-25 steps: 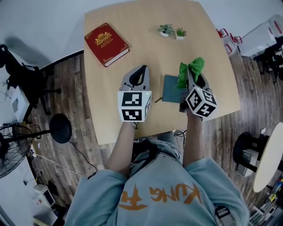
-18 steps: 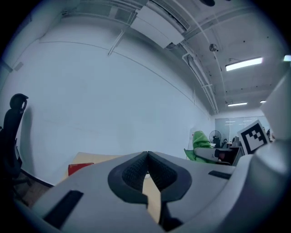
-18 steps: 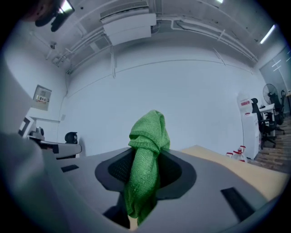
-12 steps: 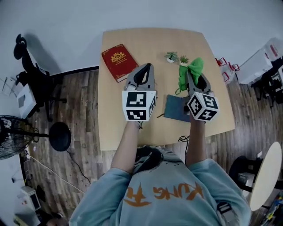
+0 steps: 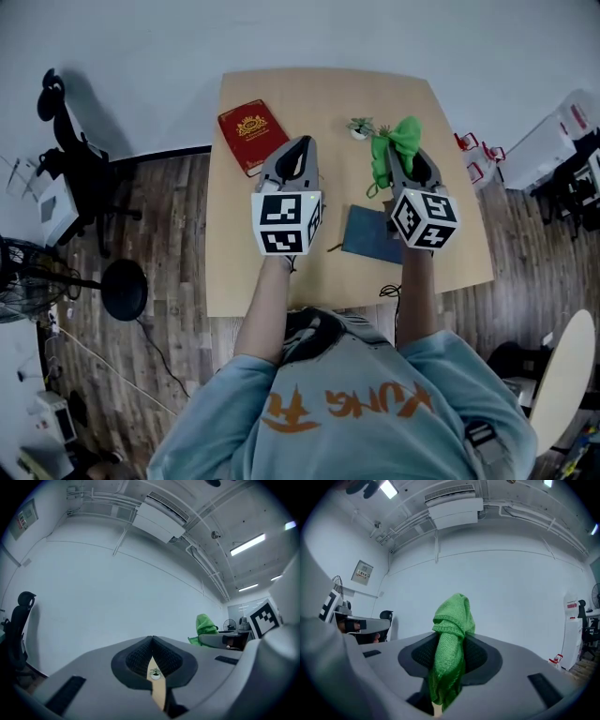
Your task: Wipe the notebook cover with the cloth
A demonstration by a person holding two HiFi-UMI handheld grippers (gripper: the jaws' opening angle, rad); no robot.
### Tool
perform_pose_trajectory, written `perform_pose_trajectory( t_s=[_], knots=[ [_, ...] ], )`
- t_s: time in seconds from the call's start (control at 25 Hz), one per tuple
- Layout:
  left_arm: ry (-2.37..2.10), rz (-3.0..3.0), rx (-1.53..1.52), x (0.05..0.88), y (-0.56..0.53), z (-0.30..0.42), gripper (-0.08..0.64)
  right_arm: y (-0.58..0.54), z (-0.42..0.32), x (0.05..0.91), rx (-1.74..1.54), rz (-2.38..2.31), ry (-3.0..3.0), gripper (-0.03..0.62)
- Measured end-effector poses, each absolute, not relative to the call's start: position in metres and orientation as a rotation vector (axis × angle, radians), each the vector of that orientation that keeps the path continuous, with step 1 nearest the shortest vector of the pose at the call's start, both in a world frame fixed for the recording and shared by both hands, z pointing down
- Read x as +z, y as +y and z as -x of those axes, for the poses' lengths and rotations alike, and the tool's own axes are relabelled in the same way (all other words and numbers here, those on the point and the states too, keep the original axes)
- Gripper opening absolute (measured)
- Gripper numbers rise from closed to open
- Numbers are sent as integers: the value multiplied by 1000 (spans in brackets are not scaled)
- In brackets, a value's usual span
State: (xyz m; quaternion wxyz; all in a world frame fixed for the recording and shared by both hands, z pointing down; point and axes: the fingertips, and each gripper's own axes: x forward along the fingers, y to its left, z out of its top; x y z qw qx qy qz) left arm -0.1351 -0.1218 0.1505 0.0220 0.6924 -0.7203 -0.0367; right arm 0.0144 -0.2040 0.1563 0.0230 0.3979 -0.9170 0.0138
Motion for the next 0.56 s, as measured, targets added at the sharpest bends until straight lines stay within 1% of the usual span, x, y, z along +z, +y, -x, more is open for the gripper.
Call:
perform_pose_trajectory(
  t_s=[0.56],
  knots=[
    [-2228,-2097,-114,167,-112,142,17,-191,13,148,-51,-1072,-2880,128]
  ],
)
